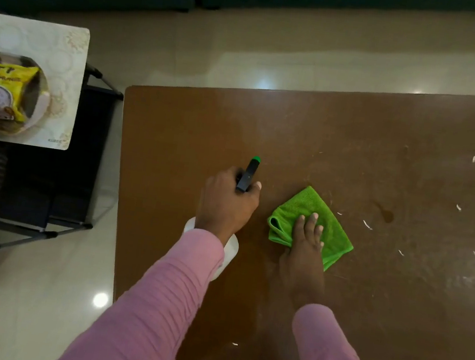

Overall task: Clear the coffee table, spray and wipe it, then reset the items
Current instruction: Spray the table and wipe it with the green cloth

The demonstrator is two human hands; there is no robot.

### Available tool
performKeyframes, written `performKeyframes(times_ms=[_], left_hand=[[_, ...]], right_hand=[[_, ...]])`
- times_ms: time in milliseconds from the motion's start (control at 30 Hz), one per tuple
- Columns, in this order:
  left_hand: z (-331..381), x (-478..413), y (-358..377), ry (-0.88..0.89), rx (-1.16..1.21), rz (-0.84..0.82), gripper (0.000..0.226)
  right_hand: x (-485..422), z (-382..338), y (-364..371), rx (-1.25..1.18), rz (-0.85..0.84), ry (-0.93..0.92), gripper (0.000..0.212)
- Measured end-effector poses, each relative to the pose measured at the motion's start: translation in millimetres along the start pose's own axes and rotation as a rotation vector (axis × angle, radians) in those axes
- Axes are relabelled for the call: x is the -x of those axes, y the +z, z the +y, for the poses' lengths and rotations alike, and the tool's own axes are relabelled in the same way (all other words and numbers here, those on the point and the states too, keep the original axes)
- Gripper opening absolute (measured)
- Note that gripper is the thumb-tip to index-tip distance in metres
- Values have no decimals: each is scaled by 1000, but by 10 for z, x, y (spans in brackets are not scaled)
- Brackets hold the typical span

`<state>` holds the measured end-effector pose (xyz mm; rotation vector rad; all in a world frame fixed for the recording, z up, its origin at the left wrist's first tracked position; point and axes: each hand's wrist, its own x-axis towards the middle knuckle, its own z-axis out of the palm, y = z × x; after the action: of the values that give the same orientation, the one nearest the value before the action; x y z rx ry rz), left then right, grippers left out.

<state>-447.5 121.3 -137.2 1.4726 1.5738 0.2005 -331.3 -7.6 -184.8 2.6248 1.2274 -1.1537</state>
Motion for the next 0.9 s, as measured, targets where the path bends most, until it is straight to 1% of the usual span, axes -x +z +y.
performKeyframes(times_ms=[100, 167, 333, 433, 500, 633, 733, 900], left_hand=[[104, -88, 72, -28, -18, 52, 31], [154, -128, 113, -28, -47, 68, 32], [330, -174, 237, 26, -1, -52, 22], [473, -169, 341, 23, -6, -75, 34], [555, -162, 421, 23, -30, -101, 37], [684, -184, 568, 51, -5, -159, 34], [777, -199, 647, 80, -5, -158, 30], [878, -197, 746, 106, -45, -175, 25]], right_hand=[[2, 6, 14, -13, -6, 1, 78], [3, 6, 21, -20, -15, -5, 78], [-25, 51, 67, -17, -19, -16, 80], [-55, 84, 118, -34, -15, -17, 81], [-70, 90, 145, -37, -10, -13, 80], [-57, 93, 175, -63, -10, -10, 80], [-41, 99, 216, -88, 12, -15, 82], [-63, 123, 363, -35, 75, -19, 81]])
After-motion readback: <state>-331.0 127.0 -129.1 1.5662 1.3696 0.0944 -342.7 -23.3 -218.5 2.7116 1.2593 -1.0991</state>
